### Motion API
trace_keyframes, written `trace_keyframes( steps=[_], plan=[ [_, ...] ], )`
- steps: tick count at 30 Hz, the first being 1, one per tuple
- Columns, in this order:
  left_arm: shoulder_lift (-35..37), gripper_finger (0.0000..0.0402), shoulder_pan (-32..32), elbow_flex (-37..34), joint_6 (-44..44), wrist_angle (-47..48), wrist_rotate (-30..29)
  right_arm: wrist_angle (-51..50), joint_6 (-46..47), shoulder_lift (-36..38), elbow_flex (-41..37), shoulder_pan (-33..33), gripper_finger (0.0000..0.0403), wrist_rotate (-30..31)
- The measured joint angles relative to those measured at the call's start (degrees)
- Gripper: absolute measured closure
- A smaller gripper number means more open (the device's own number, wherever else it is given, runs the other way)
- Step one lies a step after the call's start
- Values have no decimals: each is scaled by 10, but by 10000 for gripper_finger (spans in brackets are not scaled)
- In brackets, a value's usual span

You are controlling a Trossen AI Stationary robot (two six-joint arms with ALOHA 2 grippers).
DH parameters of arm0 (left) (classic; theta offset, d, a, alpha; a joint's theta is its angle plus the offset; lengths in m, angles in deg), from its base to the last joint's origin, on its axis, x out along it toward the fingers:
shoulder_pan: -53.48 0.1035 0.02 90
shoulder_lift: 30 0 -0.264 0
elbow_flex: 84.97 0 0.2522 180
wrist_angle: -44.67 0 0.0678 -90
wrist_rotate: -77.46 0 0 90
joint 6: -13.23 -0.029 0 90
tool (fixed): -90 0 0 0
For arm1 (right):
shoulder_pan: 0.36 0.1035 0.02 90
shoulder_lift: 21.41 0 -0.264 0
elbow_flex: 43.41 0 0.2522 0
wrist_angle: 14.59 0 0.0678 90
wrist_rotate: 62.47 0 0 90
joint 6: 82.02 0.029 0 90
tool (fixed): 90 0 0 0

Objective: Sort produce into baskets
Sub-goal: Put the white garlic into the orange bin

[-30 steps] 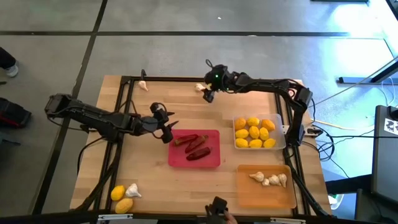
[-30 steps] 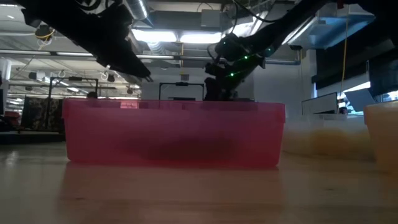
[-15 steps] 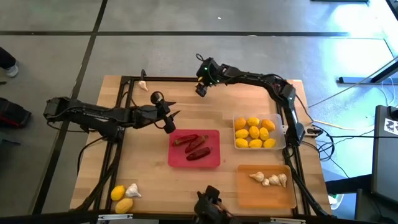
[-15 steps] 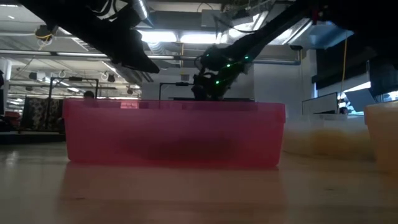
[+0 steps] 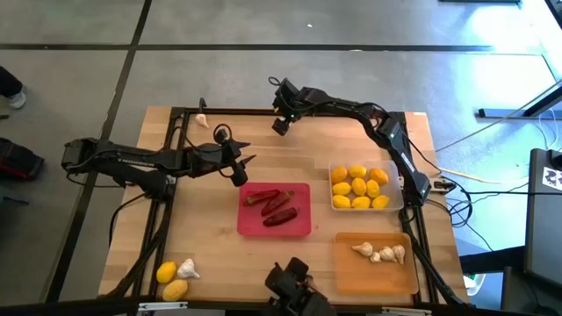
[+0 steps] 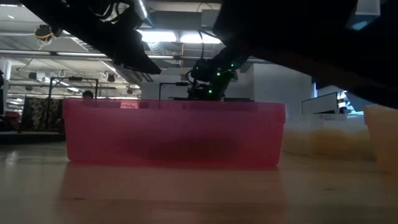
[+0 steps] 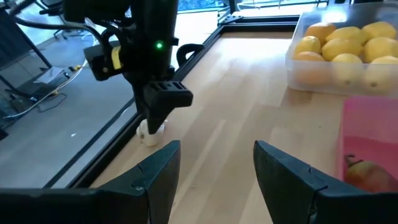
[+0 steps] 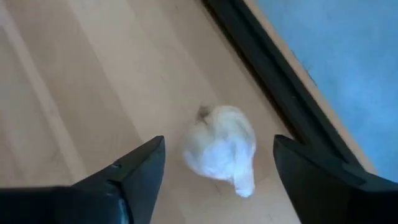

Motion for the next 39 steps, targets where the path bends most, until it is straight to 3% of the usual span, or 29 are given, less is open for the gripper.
trace_keyframes(
  steps=[8, 19, 27, 32, 39],
  plan=[
    [0, 202, 0, 0, 4, 0, 0, -4, 6, -2, 1, -8, 63, -16],
    [0, 202, 0, 0, 6, 2, 0, 28, 15, -10, 2, -28, 61, -86],
    [0, 202, 0, 0, 7, 3, -1, 43, 123, -43, 2, -45, 61, -190],
    [0, 202, 0, 0, 9, 5, -1, 41, 129, -42, 5, -46, 79, -187],
    [0, 202, 0, 0, 9, 6, -1, 20, 128, -42, 5, -45, 146, -201]
  ],
)
